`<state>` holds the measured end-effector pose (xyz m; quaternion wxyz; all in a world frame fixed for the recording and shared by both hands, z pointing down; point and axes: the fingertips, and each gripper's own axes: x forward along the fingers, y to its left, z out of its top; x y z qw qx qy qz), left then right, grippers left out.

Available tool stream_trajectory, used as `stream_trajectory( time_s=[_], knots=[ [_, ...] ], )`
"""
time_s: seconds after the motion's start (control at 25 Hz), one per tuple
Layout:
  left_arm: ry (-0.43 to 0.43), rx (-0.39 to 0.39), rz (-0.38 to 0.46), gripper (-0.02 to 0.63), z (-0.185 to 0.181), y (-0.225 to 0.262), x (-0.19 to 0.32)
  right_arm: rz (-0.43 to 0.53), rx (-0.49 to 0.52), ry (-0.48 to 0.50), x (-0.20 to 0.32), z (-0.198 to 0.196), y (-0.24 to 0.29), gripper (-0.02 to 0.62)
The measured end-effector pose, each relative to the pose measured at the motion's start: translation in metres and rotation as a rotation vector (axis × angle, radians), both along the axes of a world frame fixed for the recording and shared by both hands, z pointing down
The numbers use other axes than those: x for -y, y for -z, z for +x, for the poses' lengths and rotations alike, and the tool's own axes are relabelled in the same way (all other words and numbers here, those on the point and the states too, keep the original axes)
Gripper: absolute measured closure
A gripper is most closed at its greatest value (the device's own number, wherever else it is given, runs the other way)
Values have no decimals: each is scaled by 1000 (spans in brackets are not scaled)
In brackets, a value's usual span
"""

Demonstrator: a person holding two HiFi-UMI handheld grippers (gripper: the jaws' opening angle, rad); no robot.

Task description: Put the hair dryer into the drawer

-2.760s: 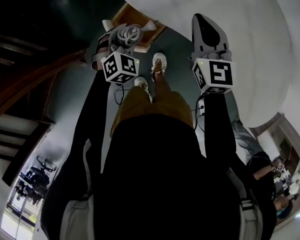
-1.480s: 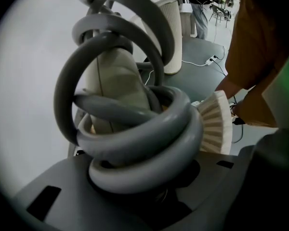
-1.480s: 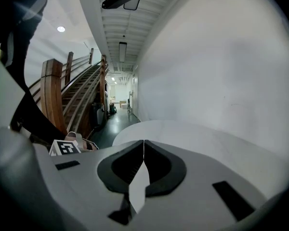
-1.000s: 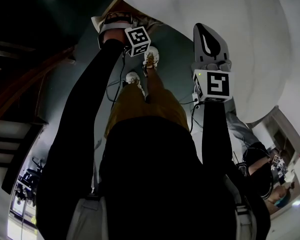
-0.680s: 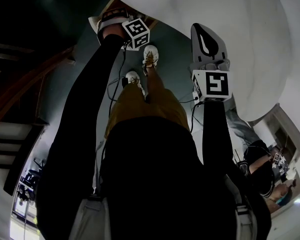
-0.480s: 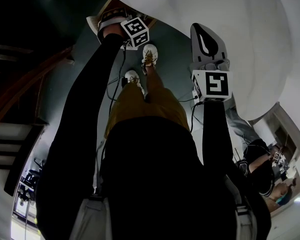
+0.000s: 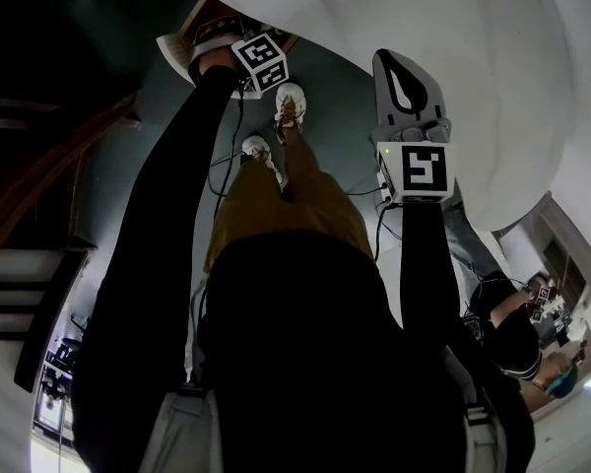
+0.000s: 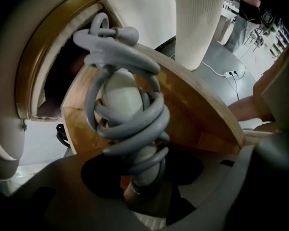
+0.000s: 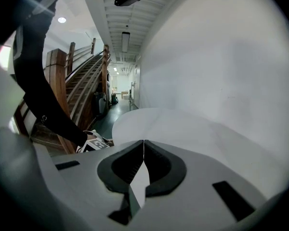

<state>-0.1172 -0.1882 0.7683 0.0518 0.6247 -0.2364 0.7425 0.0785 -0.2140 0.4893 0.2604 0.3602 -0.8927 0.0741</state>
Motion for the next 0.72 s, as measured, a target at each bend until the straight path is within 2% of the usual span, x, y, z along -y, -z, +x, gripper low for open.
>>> stream_trajectory(
  time_s=[0.12, 0.36, 0.72],
  knots=[
    [-2, 6, -18, 353, 0, -3, -2, 7, 14, 5, -1, -3, 1, 569],
    [-2, 4, 17, 344, 1, 2, 2, 10, 55, 3, -1, -7, 6, 569],
    [4, -1, 10, 336, 2, 9, -2, 19, 86, 2, 0, -10, 12, 569]
  ],
)
